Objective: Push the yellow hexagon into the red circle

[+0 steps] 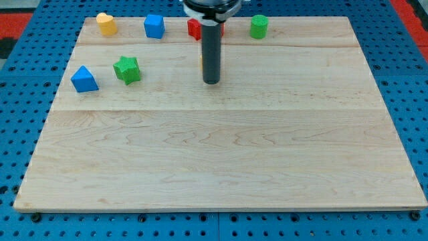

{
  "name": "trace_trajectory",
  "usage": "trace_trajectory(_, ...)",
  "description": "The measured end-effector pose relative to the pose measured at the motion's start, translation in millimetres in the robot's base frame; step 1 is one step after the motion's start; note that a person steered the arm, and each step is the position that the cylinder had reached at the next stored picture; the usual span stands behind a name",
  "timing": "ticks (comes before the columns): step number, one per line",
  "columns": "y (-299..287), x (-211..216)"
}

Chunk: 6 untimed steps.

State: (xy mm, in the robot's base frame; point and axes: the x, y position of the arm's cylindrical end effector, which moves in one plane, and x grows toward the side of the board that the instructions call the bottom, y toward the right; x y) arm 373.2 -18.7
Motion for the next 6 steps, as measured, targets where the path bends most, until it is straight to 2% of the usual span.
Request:
trace_trajectory(1,-6.3,-26.3)
trace_trajectory(3,65.0,-73.6)
trace_trajectory(4,99.5,-64.5)
trace_trajectory(5,48.7,-60.1)
trace_trajectory(6,45.6,-65.3)
